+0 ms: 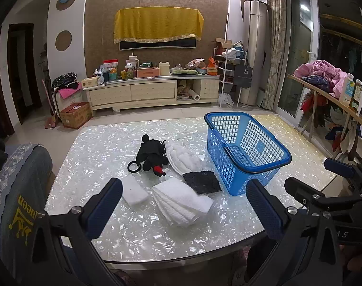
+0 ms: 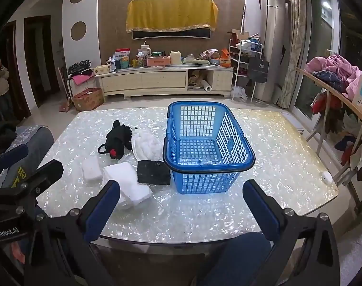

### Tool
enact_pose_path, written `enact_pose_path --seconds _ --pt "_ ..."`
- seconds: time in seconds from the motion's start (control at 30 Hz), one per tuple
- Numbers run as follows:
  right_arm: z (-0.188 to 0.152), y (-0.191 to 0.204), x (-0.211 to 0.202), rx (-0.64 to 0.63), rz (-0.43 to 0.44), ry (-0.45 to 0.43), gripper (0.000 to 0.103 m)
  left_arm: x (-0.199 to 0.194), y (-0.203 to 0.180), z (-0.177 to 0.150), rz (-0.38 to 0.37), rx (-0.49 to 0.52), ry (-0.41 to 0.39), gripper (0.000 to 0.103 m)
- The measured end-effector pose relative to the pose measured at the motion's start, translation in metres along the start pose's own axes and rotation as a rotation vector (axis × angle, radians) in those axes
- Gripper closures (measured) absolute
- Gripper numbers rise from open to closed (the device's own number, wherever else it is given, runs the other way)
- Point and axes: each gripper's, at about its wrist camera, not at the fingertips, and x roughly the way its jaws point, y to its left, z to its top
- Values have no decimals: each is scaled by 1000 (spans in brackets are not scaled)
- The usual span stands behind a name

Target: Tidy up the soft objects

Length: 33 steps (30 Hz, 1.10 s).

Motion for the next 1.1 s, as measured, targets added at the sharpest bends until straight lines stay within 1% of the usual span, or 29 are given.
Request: enact_pose_path --seconds 1.1 --pt "-1 -1 2 1 -7 19 0 2 -3 -6 -11 -1 10 0"
